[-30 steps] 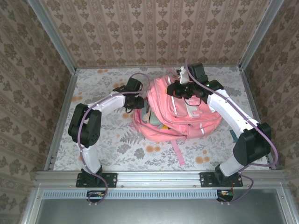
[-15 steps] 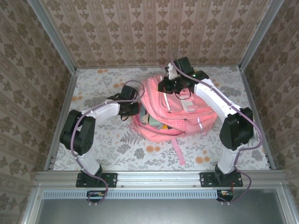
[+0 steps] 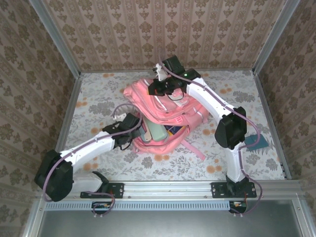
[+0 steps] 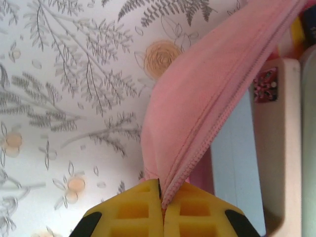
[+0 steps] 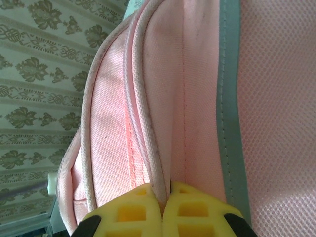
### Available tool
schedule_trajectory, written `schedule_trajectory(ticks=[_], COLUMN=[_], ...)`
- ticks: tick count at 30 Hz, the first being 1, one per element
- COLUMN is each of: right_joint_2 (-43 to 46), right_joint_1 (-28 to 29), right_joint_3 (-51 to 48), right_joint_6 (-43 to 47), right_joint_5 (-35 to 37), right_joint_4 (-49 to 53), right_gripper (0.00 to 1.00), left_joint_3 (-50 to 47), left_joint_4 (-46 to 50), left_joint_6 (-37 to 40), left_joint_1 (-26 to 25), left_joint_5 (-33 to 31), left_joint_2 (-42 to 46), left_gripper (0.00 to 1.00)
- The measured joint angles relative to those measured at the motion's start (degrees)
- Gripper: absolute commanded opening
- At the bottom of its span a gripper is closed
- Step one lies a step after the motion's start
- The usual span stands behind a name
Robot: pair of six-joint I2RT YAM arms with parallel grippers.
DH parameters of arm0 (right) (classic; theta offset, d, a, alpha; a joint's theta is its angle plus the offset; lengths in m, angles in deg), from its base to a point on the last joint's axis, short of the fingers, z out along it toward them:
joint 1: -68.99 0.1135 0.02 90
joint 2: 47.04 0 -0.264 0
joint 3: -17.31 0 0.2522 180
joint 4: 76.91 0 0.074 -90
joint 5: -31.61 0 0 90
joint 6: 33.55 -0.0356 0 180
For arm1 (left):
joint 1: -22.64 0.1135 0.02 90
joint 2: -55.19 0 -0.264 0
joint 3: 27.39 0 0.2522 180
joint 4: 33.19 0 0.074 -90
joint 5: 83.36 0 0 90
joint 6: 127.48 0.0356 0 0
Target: Pack books, pencil case, and school supplies into a backpack
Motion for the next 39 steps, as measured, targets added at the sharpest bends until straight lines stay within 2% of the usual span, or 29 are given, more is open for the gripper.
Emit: schedule_trajectory(ticks=[3,5,6,8,11,13,16,18,24,27,31,32,35,37,39], right_joint_2=[-0.4,-0.4,-0.2,1.2,6.2,10.8,18.5,23.6,35.7,37.8,38.1,38.4,40.2,41.2,41.7], right_joint_1=[0.4,0.4,0.3,0.0,-1.6,-3.7,-7.0,-9.1,-14.3,-16.0,-17.0,-17.1,-17.8,-18.5,-19.1], right_joint_3=[0.4,0.4,0.1,-2.8,-11.0,-17.4,-26.1,-31.2,-46.2,-51.9,-55.8,-56.3,-58.1,-59.5,-60.7], right_joint_6=[0.2,1.0,1.4,1.6,1.5,1.2,0.9,0.7,-2.5,-4.4,-6.4,-7.0,-9.0,-10.5,-11.8], right_joint_5=[-0.4,-0.3,-0.3,0.1,2.0,3.9,7.0,9.1,14.3,16.3,19.1,19.5,21.6,22.7,23.9], right_joint_4=[0.7,1.5,1.5,0.1,-2.5,-3.9,-5.4,-6.2,-8.6,-8.7,-8.8,-8.8,-9.9,-11.4,-12.4], right_gripper=[0.10,0.22,0.24,0.29,0.45,0.51,0.52,0.53,0.57,0.63,0.67,0.68,0.71,0.75,0.77], left_joint_3=[-0.6,0.7,2.2,6.7,13.3,16.1,17.6,17.8,17.9,20.2,22.5,22.7,23.9,26.8,31.1], left_joint_4=[0.2,0.3,0.8,1.9,2.6,2.3,2.0,2.4,9.4,15.6,19.7,19.7,17.5,15.0,12.9], left_joint_6=[-5.5,-7.1,-7.4,-7.3,-5.4,-3.5,-1.2,0.6,4.9,5.6,9.0,10.4,15.7,20.5,24.8], left_joint_1=[-5.7,-8.9,-10.0,-11.8,-14.2,-15.6,-16.2,-16.2,-16.2,-16.2,-14.1,-12.6,-4.1,2.4,6.4], left_joint_5=[-3.5,-5.0,-5.2,-5.2,-4.4,-3.7,-3.0,-2.7,-1.9,-3.0,-3.3,-2.5,2.5,6.8,10.5], left_joint_2=[-0.4,-3.3,-5.6,-10.8,-16.8,-18.4,-18.1,-17.3,-11.2,-7.8,-2.6,-1.6,-0.9,-4.5,-10.4], left_gripper=[0.00,0.00,0.01,0.13,0.31,0.53,0.75,0.82,0.86,0.87,0.88,0.88,0.87,0.87,0.87])
